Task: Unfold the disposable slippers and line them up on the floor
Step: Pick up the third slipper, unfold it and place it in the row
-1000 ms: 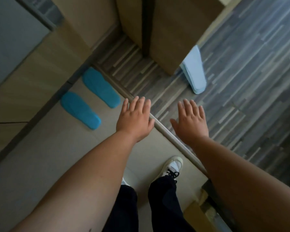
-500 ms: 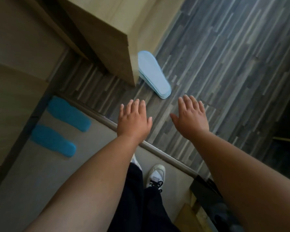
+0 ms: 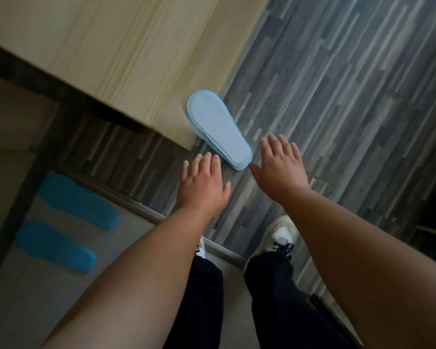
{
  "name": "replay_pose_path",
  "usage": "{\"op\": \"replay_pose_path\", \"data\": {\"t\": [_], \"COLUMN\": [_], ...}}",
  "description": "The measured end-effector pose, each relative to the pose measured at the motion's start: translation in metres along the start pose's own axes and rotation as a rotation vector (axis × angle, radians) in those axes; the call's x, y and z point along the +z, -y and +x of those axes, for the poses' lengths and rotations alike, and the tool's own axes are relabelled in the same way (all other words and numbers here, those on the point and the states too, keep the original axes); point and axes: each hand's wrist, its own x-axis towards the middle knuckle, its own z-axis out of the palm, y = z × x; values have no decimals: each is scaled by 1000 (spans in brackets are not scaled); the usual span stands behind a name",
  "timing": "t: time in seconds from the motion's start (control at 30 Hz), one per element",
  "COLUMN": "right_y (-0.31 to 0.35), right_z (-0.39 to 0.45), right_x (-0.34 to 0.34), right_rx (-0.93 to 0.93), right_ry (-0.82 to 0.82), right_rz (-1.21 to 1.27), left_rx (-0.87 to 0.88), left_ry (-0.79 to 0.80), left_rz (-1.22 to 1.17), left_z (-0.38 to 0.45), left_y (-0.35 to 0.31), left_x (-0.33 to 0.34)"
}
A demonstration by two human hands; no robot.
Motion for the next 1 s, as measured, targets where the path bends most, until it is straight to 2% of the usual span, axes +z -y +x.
{"op": "replay_pose_path", "data": {"t": [0.17,0.43,0.57,0.7,1.0], "right_y": [-13,-19,-15,-13,-3], "right_z": [45,125,157,174,187], "right_x": [23,66,86,103,112], "right_rx": [-92,-163,-120,-24,93], "right_ry": [36,110,187,204,182], "right_rz": [-4,136,229,372,542], "left_rx": [-74,-370,-580,-714,-815], "left_ry": [19,10,22,22,-91], "left_rz": [-13,-220,-382,-519,-729], "left_z": [33,106,135,154,176], "left_y": [-4,-9,-8,-8,4], "left_x": [22,68,88,102,101]}}
